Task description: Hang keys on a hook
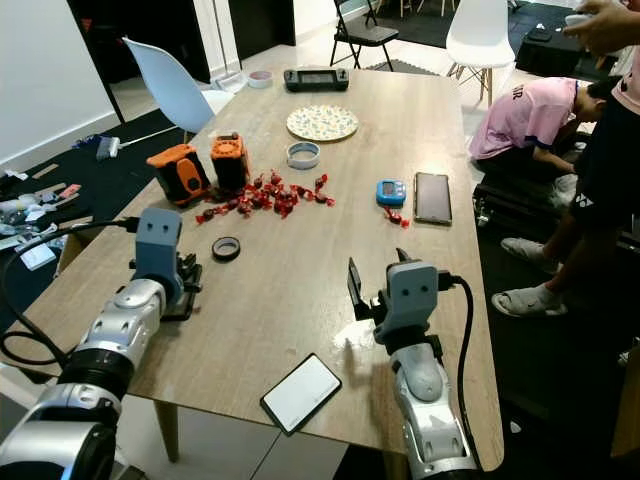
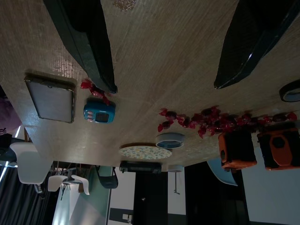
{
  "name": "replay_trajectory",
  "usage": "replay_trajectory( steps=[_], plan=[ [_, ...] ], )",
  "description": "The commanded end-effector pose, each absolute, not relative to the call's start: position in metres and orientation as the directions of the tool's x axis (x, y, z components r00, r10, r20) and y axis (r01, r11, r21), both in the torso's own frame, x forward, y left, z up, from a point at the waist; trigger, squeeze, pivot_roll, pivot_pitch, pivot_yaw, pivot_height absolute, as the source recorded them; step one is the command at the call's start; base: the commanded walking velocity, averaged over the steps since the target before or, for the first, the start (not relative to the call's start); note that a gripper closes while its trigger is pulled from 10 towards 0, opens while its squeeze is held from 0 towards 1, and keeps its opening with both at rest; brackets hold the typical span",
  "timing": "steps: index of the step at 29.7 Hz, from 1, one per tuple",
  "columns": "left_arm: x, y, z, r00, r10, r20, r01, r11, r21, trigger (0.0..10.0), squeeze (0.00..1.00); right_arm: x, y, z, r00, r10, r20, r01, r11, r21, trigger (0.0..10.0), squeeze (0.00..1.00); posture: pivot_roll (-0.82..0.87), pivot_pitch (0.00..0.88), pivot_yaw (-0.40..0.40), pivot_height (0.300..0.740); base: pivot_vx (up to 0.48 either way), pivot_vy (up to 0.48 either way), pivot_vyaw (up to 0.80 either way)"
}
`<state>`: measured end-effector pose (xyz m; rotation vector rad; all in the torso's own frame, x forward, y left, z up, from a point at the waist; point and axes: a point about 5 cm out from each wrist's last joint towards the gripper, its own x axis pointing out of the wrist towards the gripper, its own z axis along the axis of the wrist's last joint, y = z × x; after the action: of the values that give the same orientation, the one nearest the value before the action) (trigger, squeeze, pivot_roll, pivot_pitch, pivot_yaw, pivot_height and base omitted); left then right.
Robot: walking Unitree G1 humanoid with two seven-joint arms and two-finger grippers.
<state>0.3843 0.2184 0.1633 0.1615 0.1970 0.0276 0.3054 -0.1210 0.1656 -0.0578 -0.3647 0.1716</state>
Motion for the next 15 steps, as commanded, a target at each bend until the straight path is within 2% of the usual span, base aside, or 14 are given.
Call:
replay_trajectory(
  steps=[1,5,6,9,10,15],
  plan=[
    [0.380,0.231,0.157,0.971,0.080,-0.225,-0.034,0.979,0.200,10.0,0.00,0.304,-0.121,0.160,0.928,0.172,0.331,-0.155,0.985,-0.078,10.0,0.00,0.11,0.175,0.019,0.740,0.000,0.000,0.00],
    [0.377,0.244,0.155,0.964,0.117,-0.237,-0.068,0.977,0.204,10.0,0.00,0.304,-0.120,0.159,0.928,0.172,0.330,-0.155,0.985,-0.077,10.0,0.00,0.11,0.179,0.022,0.740,0.000,0.000,0.00],
    [0.376,0.248,0.155,0.962,0.128,-0.240,-0.078,0.975,0.206,9.3,0.00,0.304,-0.120,0.159,0.928,0.173,0.330,-0.156,0.985,-0.078,10.0,0.00,0.11,0.179,0.022,0.740,0.000,0.000,0.00],
    [0.374,0.256,0.154,0.959,0.149,-0.242,-0.098,0.973,0.210,8.7,0.00,0.304,-0.121,0.159,0.928,0.172,0.330,-0.155,0.985,-0.078,10.0,0.00,0.11,0.179,0.019,0.740,0.000,0.000,0.00],
    [0.373,0.257,0.154,0.959,0.150,-0.242,-0.099,0.972,0.212,7.6,0.00,0.304,-0.121,0.160,0.928,0.173,0.330,-0.155,0.985,-0.078,10.0,0.00,0.11,0.179,0.018,0.740,0.000,0.000,0.00],
    [0.370,0.260,0.152,0.958,0.141,-0.251,-0.088,0.973,0.211,7.6,0.00,0.305,-0.122,0.160,0.928,0.174,0.330,-0.156,0.984,-0.081,10.0,0.00,0.11,0.181,0.016,0.740,0.000,0.000,0.00]
  ],
)
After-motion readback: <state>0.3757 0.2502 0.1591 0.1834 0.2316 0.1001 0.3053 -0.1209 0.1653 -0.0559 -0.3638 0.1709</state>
